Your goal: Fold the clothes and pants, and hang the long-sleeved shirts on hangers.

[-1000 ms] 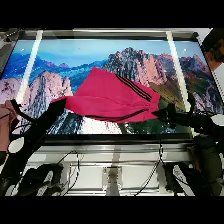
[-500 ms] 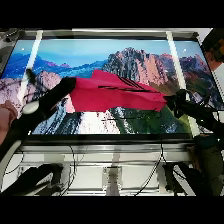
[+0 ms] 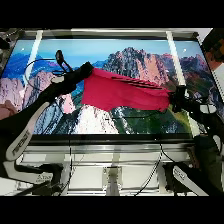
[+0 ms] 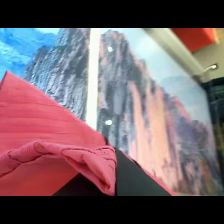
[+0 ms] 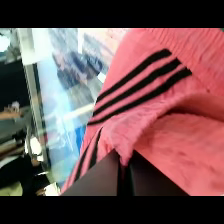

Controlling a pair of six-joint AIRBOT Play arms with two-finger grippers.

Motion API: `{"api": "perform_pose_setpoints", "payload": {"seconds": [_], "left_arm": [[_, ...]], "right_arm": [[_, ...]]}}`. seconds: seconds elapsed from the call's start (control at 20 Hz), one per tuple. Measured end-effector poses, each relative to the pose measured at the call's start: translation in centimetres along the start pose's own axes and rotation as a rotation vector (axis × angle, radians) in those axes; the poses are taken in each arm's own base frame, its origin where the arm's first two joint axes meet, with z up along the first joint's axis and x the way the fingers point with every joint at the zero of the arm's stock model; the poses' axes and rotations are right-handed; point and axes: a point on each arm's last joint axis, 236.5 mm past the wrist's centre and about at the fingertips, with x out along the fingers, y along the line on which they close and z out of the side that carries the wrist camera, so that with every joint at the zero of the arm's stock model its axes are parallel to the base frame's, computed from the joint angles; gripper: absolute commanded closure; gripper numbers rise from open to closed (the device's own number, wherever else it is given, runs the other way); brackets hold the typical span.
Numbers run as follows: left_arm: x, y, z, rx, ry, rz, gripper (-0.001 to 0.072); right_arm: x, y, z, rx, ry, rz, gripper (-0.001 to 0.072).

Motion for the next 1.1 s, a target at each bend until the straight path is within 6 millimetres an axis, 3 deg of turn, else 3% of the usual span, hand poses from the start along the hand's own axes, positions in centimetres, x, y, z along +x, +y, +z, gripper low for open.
{"api": "perform_pose_setpoints", "payload": {"seconds": [0.05,0.15,0.3,0.45,0.65,0.8,0.85,0.9,1.1], "left_arm": [[1.0,0.3,-0.4,0.003,0.005,0.007,0.062],[2.8,0.5,-0.5,0.007,-0.003,0.016,0.0134],[5.7,0.2,0.6,0.015,-0.036,0.006,0.0116],[7.5,-0.1,3.2,0.018,-0.097,-0.003,0.0117],[7.4,0.4,7.0,0.02,-0.141,-0.027,0.0118],[5.9,-0.4,9.1,0.029,-0.104,-0.112,0.0118],[5.1,-1.0,9.4,0.033,-0.077,-0.155,0.0118],[4.2,-1.7,9.7,0.039,-0.042,-0.206,0.0118],[-0.5,-6.4,9.1,0.091,0.103,-0.421,0.0118]], "right_arm": [[1.1,0.8,0.1,-0.002,-0.016,0.011,0.0288],[3.5,2.8,0.0,-0.02,-0.032,0.032,0.0257],[7.3,6.8,0.3,-0.066,-0.051,0.074,0.0257],[10.3,9.8,0.6,-0.123,-0.045,0.099,0.0257],[11.3,11.5,1.8,-0.217,-0.028,0.089,0.027],[10.2,10.4,4.2,-0.34,0.029,0.012,0.026],[9.4,9.3,5.0,-0.4,0.077,-0.03,0.0204],[8.5,8.0,5.6,-0.445,0.133,-0.071,0.0137],[4.4,1.2,6.0,-0.514,0.427,-0.218,0.0028]]}}
